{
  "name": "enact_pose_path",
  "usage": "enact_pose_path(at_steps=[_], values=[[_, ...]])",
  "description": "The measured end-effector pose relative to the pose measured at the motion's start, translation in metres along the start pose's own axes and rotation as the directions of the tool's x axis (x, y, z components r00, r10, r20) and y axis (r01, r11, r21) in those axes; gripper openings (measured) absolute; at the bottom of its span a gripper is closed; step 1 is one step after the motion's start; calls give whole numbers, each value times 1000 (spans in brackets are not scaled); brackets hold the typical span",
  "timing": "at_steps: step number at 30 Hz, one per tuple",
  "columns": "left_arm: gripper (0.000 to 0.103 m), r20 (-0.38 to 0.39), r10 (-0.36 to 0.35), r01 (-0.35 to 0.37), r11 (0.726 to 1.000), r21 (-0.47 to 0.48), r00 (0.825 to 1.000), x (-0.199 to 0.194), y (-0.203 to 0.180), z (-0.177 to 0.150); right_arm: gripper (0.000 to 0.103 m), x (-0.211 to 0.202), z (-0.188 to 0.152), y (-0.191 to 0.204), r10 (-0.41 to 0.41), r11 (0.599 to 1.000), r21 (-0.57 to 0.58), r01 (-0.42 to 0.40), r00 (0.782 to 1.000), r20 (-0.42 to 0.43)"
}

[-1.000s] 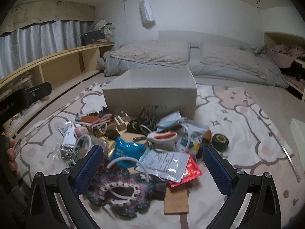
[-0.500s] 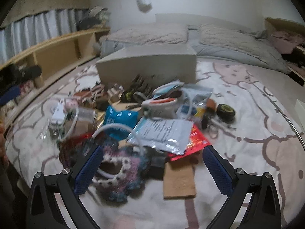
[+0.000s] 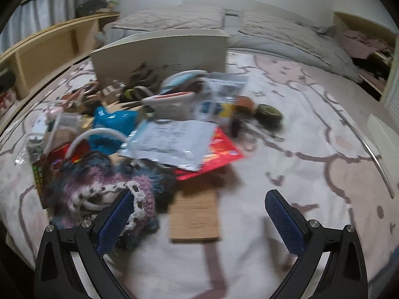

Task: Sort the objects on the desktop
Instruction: 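Move both open grippers away from the shoebox over the cluttered pile, then lower right gripper over crocheted pink-blue knit while left gripper lowers over white plastic ring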

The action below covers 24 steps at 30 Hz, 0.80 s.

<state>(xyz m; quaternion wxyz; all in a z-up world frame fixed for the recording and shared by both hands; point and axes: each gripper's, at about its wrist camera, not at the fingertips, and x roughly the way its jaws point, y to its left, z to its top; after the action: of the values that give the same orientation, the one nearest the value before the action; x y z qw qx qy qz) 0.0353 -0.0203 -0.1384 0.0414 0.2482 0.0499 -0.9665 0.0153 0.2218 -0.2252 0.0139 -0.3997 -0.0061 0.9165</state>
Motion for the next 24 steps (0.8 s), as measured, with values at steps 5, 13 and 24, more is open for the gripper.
enact_pose_path(at_steps=[5, 13, 24], values=[[103, -33, -21, 22, 999, 32, 999, 5, -9, -8, 103, -4, 3, -22, -90, 996, 17, 90, 996, 5], [103, -96, -50, 59, 993, 98, 994, 12, -32, -27, 103, -3, 9, -63, -194, 977, 93, 193, 981, -7], [103, -187, -82, 112, 982, 155, 979, 20, -57, -57, 103, -10, 13, -132, -337, 903, 262, 340, 940, -58]])
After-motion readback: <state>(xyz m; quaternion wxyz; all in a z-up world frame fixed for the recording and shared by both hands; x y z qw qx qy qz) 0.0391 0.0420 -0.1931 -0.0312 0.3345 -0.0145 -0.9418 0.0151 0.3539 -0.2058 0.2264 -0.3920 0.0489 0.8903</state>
